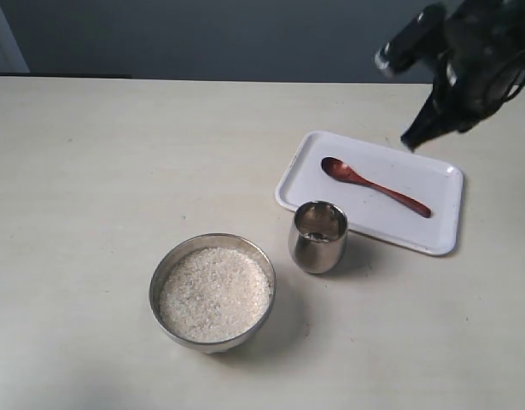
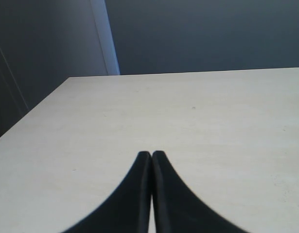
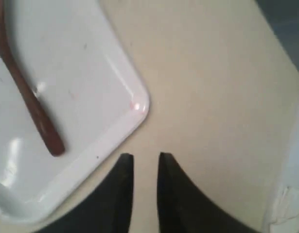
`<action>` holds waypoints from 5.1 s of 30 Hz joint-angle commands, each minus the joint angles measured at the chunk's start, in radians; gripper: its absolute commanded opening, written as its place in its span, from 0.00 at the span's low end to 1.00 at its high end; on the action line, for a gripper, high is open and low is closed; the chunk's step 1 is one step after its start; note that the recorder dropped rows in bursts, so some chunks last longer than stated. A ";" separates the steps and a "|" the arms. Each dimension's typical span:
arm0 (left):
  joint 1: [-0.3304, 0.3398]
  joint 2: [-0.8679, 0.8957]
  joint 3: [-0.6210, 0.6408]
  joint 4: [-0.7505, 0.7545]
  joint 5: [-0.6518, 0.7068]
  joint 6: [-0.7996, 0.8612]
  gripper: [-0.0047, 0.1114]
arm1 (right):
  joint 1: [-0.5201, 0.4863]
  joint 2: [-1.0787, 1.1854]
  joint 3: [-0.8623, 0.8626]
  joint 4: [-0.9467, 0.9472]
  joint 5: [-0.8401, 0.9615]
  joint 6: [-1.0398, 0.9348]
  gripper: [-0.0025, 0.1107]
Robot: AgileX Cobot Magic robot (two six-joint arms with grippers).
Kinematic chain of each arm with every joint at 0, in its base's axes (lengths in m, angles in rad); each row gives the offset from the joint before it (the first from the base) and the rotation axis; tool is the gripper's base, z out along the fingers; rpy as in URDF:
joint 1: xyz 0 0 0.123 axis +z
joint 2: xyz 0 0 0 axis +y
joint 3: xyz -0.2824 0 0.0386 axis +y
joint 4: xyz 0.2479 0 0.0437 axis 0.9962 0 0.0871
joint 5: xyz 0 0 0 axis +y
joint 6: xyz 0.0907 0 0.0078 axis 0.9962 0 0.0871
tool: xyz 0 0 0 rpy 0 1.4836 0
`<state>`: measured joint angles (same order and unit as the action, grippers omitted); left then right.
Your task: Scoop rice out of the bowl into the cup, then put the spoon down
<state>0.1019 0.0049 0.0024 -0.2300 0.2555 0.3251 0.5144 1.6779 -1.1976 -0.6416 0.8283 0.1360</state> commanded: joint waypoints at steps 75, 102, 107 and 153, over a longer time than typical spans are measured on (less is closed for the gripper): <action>-0.004 -0.005 -0.002 -0.001 -0.009 -0.004 0.04 | -0.729 -1.678 1.198 0.613 -0.509 -0.112 0.02; -0.004 -0.005 -0.002 0.002 -0.007 -0.004 0.04 | -0.723 -1.678 1.198 0.626 -0.509 -0.109 0.02; -0.004 -0.005 -0.002 0.002 -0.007 -0.004 0.04 | -0.723 -1.678 1.198 0.626 -0.509 -0.109 0.02; -0.002 -0.005 -0.002 -0.001 -0.005 -0.055 0.04 | -0.722 -1.678 1.198 0.634 -0.510 -0.109 0.02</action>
<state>0.1019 0.0049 0.0024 -0.2300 0.2555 0.2739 -0.2075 0.0061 -0.0031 -0.0092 0.3324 0.0336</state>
